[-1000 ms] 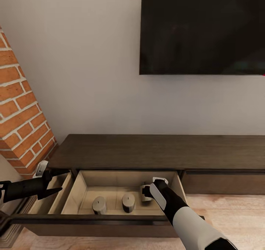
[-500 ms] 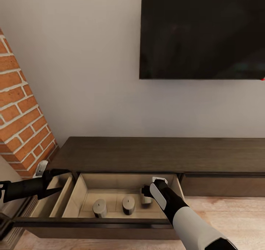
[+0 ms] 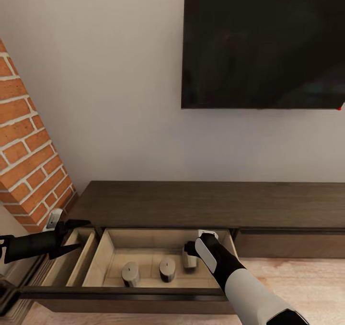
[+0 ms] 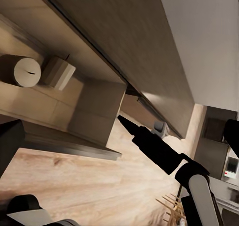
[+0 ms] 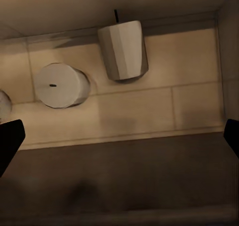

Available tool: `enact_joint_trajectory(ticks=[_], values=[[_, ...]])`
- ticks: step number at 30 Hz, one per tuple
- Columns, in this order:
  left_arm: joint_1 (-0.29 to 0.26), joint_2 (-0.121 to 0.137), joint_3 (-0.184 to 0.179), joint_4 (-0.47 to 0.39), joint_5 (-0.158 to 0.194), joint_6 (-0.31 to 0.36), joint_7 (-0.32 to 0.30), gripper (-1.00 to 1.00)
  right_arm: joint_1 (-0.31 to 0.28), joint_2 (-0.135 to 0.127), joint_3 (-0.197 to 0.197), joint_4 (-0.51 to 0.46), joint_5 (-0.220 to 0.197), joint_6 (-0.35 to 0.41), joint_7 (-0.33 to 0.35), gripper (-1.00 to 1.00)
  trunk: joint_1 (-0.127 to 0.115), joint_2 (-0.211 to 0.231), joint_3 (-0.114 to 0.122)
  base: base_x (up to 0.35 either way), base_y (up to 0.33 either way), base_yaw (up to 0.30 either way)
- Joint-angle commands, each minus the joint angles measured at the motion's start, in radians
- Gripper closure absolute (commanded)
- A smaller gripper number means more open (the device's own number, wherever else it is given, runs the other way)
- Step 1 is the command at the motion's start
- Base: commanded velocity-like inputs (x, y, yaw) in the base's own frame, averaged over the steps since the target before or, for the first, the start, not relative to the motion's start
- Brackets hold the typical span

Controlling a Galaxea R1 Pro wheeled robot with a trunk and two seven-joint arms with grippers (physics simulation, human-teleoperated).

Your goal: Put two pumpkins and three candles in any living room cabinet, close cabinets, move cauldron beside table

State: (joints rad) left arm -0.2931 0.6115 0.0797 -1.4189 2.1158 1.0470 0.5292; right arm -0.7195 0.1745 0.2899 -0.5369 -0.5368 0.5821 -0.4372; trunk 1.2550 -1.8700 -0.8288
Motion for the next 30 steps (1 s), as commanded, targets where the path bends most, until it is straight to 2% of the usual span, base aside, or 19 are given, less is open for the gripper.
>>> enact_joint_trajectory(ticks=[1, 17, 22, 30], values=[[0.000, 0.000, 0.000, 0.000, 0.000, 0.000, 0.000, -1.00, 0.000, 0.000, 0.000, 0.000, 0.000, 0.000, 0.000, -1.00, -0.004, 0.007, 0.003, 0.000, 0.000, 0.000], [0.000, 0.000, 0.000, 0.000, -0.001, 0.000, 0.000, -1.00, 0.000, 0.000, 0.000, 0.000, 0.000, -0.002, 0.001, -1.00, -0.065, 0.119, 0.053, 0.000, 0.000, 0.000], [0.000, 0.000, -0.016, 0.000, -0.002, 0.000, 0.000, -1.00, 0.000, 0.000, 0.000, 0.000, 0.000, -0.002, 0.001, -1.00, -0.084, 0.154, 0.069, 0.000, 0.000, 0.000], [0.000, 0.001, -0.020, 0.000, -0.002, 0.000, 0.000, -1.00, 0.000, 0.000, 0.000, 0.000, 0.000, -0.003, 0.001, -1.00, -0.115, 0.210, 0.094, 0.000, 0.000, 0.000]])
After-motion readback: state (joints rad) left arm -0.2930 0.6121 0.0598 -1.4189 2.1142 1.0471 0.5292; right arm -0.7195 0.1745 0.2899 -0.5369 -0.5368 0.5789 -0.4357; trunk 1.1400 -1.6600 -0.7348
